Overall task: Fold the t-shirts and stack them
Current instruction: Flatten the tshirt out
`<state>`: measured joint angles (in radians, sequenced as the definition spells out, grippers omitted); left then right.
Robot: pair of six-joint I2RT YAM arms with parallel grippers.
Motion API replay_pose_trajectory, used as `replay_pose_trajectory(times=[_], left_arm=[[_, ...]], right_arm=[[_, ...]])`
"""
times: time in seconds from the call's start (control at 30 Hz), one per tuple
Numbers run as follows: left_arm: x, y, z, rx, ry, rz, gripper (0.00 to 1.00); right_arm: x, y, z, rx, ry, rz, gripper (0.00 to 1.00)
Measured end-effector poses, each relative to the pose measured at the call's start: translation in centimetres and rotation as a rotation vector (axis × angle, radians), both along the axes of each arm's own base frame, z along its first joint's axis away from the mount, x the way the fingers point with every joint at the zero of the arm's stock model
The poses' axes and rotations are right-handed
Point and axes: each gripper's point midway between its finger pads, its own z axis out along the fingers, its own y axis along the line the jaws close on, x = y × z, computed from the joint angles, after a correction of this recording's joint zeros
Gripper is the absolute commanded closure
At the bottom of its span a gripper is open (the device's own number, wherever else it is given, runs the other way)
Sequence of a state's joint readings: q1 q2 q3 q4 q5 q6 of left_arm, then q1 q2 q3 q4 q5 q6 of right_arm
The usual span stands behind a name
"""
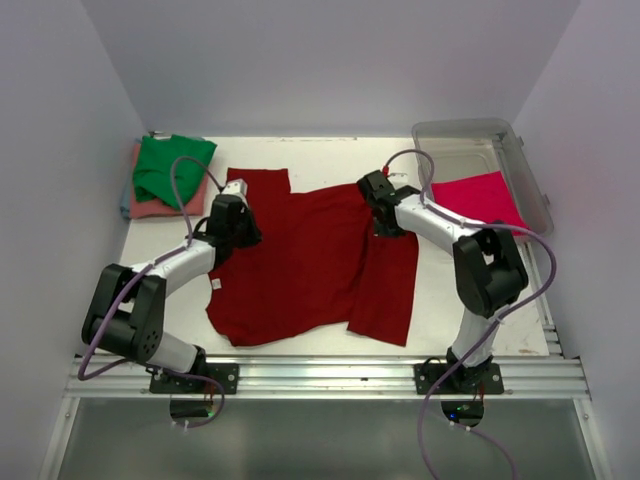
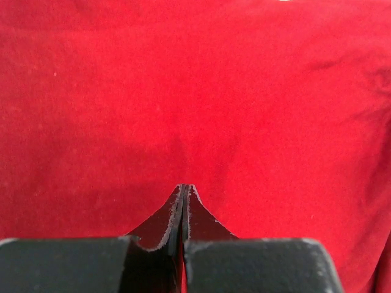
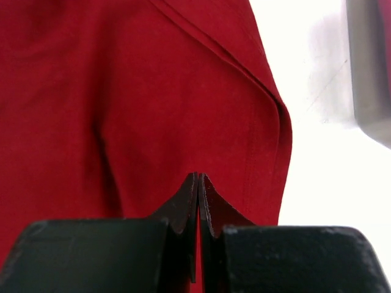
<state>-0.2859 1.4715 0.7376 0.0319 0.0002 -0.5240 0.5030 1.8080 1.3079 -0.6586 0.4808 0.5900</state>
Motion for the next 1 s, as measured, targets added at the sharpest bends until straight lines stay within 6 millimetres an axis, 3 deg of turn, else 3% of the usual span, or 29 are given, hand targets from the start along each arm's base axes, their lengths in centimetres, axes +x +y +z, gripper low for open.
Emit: replay_pose_trajectory(times=[0.23, 0.37, 0.57, 1.0], left_arm=[[-0.7, 0.2, -2.7, 0.022, 0.092, 0.012, 1.00], [-1.9, 0.7, -5.1, 0.054, 0.183, 0.020, 1.00], [-1.8, 1.2, -5.2, 0.076, 0.187, 0.047, 1.00], [1.9, 3.3, -5.3, 0.128, 0.150, 0.187, 1.00]], right_arm=[[-0.3, -0.9, -5.2, -0.098, 0.121, -0.048, 1.00], [0.5, -0.8, -5.2, -0.107, 0.116, -0.068, 1.00], [0.9, -2.1, -5.1, -0.125, 0.113, -0.108, 1.00], [0.3, -6.1, -5.2, -0.209, 0.138, -0.167, 1.00]])
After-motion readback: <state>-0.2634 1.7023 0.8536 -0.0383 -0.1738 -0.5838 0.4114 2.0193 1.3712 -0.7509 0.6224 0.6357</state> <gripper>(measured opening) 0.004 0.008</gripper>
